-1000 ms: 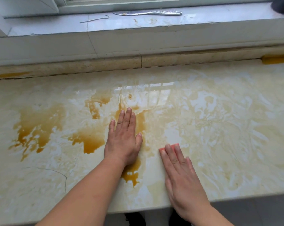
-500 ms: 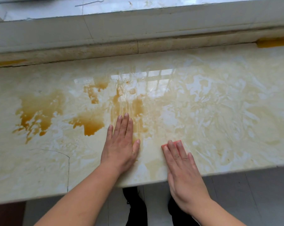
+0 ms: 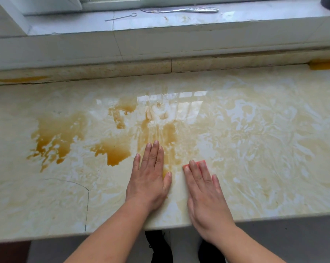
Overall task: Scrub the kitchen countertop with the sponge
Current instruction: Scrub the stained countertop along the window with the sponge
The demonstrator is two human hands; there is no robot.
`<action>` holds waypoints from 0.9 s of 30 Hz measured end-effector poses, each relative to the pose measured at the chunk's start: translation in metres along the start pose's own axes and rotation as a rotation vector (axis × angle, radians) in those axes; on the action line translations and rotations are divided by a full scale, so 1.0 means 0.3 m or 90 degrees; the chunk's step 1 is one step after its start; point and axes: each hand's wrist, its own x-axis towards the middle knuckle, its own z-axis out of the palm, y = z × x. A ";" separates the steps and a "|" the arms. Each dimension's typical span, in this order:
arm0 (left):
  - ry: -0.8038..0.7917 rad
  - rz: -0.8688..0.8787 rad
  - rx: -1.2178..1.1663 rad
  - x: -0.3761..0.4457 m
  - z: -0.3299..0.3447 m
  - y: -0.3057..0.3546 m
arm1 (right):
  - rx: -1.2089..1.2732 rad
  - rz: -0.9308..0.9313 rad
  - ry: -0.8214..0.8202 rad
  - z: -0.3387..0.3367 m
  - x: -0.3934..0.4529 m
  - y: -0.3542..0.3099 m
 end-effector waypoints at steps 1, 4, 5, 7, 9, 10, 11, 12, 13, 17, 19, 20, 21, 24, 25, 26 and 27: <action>0.003 0.001 -0.006 0.000 0.000 0.000 | 0.005 -0.003 -0.004 -0.011 0.062 -0.010; 0.019 -0.013 -0.032 0.012 0.001 -0.004 | 0.011 -0.008 -0.032 -0.063 0.256 -0.053; 0.025 -0.020 -0.033 0.021 0.000 -0.010 | 0.007 -0.010 -0.035 -0.072 0.289 -0.065; 0.034 -0.038 -0.025 0.051 -0.013 -0.031 | 0.014 -0.010 -0.031 -0.069 0.281 -0.078; 0.044 -0.055 -0.015 0.090 -0.035 -0.062 | 0.023 -0.023 -0.013 -0.045 0.196 -0.084; 0.048 -0.061 -0.016 0.112 -0.045 -0.082 | 0.019 -0.037 -0.003 -0.031 0.151 -0.088; 0.047 -0.060 -0.017 0.128 -0.053 -0.096 | 0.014 -0.046 -0.002 -0.018 0.110 -0.091; 0.044 -0.055 -0.017 0.139 -0.058 -0.106 | 0.011 -0.049 -0.005 -0.010 0.090 -0.091; 0.044 -0.050 -0.017 0.147 -0.059 -0.112 | 0.007 -0.049 -0.011 -0.009 0.099 -0.089; 0.047 -0.046 -0.022 0.152 -0.059 -0.113 | 0.012 -0.029 -0.022 -0.054 0.312 -0.112; 0.043 -0.047 -0.023 0.151 -0.062 -0.113 | 0.011 -0.015 -0.030 -0.091 0.432 -0.131; 0.044 -0.048 -0.022 0.152 -0.064 -0.112 | 0.011 -0.015 -0.028 -0.103 0.468 -0.137; 0.044 -0.048 -0.020 0.153 -0.065 -0.113 | 0.012 -0.022 -0.025 -0.106 0.484 -0.139; 0.037 -0.045 -0.018 0.151 -0.063 -0.112 | 0.016 -0.047 -0.015 -0.079 0.414 -0.119; 0.039 -0.045 -0.016 0.150 -0.061 -0.112 | 0.013 -0.054 0.000 -0.065 0.363 -0.107; 0.041 -0.045 -0.017 0.150 -0.061 -0.113 | 0.013 -0.053 0.008 -0.051 0.311 -0.098; 0.041 -0.045 -0.019 0.150 -0.061 -0.113 | 0.011 -0.047 0.006 -0.040 0.270 -0.090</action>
